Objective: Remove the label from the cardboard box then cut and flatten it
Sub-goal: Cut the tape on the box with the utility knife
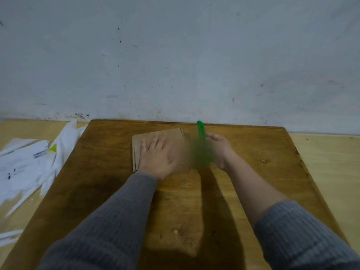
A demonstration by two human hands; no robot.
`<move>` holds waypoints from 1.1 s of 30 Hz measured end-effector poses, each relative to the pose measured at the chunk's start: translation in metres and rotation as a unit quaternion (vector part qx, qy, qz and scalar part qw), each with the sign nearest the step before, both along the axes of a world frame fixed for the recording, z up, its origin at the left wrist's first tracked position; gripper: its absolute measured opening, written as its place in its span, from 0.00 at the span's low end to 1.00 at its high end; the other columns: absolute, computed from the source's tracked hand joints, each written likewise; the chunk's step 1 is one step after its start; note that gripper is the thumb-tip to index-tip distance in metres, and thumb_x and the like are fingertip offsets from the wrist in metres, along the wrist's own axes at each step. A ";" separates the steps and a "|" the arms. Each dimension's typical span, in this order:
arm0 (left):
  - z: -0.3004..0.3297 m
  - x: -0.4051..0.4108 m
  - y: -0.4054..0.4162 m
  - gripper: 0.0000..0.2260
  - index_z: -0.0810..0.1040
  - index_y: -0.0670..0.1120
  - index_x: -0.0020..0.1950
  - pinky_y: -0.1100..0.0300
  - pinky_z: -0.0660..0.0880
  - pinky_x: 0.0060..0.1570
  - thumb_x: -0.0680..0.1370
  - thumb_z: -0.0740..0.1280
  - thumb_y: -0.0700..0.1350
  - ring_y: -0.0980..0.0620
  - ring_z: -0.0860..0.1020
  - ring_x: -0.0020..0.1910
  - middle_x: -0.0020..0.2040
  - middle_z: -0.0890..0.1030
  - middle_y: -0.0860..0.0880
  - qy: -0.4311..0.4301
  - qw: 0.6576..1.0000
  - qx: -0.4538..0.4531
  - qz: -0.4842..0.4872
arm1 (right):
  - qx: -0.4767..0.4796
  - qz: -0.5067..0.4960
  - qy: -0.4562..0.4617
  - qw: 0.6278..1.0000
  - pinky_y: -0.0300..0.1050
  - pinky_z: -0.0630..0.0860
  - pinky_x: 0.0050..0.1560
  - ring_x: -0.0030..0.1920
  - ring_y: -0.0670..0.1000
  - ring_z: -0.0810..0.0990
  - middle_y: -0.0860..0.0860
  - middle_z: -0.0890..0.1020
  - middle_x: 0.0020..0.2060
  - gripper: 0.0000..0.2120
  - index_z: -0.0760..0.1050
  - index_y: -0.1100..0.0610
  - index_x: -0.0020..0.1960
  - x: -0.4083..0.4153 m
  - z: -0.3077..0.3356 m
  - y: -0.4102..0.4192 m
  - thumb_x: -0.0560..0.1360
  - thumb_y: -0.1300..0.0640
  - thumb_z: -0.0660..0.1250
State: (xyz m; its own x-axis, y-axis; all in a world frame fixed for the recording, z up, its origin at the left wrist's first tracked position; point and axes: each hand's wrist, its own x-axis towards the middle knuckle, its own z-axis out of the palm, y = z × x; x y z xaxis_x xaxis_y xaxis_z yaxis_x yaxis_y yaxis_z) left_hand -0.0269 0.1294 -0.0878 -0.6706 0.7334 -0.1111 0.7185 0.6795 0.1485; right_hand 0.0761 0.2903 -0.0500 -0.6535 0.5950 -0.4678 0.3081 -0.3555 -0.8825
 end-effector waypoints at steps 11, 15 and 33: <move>-0.009 -0.013 -0.016 0.40 0.37 0.57 0.78 0.36 0.38 0.73 0.73 0.44 0.75 0.48 0.35 0.77 0.78 0.35 0.54 0.004 0.996 -0.061 -0.061 | -0.100 0.059 0.068 0.991 0.43 0.78 0.44 0.51 0.52 0.79 0.61 0.72 0.65 0.31 0.55 0.59 0.76 0.004 0.025 -0.029 0.75 0.73 0.57; -0.013 -0.014 -0.016 0.39 0.37 0.57 0.78 0.36 0.39 0.73 0.72 0.42 0.75 0.48 0.35 0.77 0.78 0.36 0.54 0.018 0.996 -0.058 -0.063 | -0.079 0.067 0.080 0.991 0.43 0.76 0.51 0.53 0.51 0.78 0.55 0.77 0.56 0.32 0.54 0.61 0.76 0.003 0.029 -0.034 0.75 0.77 0.54; -0.020 -0.013 -0.018 0.37 0.39 0.56 0.79 0.37 0.42 0.74 0.75 0.42 0.72 0.46 0.39 0.78 0.79 0.39 0.52 0.055 0.996 -0.023 -0.072 | 0.396 -0.037 -0.158 0.904 0.54 0.83 0.42 0.42 0.55 0.85 0.54 0.83 0.54 0.17 0.77 0.53 0.62 -0.007 0.001 -0.067 0.74 0.57 0.70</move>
State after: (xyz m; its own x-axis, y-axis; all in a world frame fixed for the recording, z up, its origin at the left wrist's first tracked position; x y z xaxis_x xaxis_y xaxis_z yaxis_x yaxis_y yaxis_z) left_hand -0.0401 0.1113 -0.1079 -0.5685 0.8189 -0.0784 0.8194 0.5722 0.0342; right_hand 0.0687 0.2236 -0.0488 -0.5067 0.8615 -0.0331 0.5904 0.3188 -0.7415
